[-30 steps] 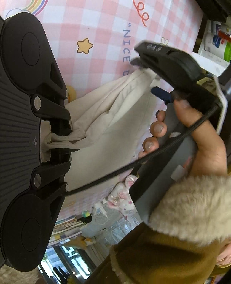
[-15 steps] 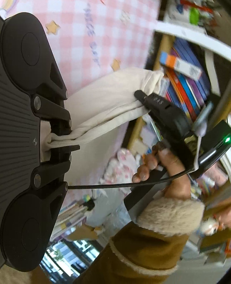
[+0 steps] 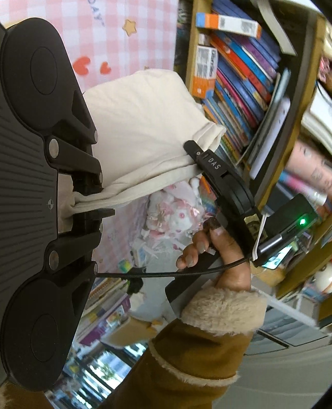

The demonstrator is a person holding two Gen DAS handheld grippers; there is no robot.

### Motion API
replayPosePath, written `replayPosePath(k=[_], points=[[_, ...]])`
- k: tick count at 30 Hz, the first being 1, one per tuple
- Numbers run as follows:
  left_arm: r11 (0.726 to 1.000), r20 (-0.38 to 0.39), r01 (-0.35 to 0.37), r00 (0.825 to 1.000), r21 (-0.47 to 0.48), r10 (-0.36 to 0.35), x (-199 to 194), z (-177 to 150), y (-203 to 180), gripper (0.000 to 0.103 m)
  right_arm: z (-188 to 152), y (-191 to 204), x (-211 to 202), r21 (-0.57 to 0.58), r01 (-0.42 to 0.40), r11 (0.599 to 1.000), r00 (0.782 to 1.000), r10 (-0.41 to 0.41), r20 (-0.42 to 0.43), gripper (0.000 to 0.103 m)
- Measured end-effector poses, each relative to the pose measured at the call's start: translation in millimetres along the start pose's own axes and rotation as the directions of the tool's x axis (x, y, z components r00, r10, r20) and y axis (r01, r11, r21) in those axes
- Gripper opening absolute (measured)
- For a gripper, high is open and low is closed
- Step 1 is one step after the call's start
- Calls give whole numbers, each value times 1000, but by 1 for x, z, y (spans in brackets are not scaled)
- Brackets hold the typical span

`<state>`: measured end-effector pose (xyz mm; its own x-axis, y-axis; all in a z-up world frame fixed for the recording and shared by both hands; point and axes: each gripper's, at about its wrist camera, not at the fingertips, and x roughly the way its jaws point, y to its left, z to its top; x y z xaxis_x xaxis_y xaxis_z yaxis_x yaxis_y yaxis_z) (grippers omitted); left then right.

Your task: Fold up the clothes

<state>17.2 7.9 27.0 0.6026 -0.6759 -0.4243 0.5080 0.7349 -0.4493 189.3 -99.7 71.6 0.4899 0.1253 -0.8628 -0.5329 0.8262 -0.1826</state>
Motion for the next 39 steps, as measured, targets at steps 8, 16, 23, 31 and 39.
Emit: replayPosePath(k=[8,16,23,31,39], points=[[983,-48,-165,984,79,169,91,-1,-97,5,-59,-73,-17,-30,-124,992,982,127,143,6],[961,-199,-254,942,111,271,181,-23,-137,7,-119,-141,13,52,-239,970,953,225,202,6],[930,-331,-333,870,155,367,228,-57,-140,14,-172,-183,83,345,-291,893,956,258,137,18],[918,-275,-364,877,159,395,212,-59,-150,6,-186,-201,93,499,-371,783,929,309,205,15],[861,-69,-421,887,286,457,178,-42,-188,6,-143,-181,0,130,-464,876,793,346,502,5]])
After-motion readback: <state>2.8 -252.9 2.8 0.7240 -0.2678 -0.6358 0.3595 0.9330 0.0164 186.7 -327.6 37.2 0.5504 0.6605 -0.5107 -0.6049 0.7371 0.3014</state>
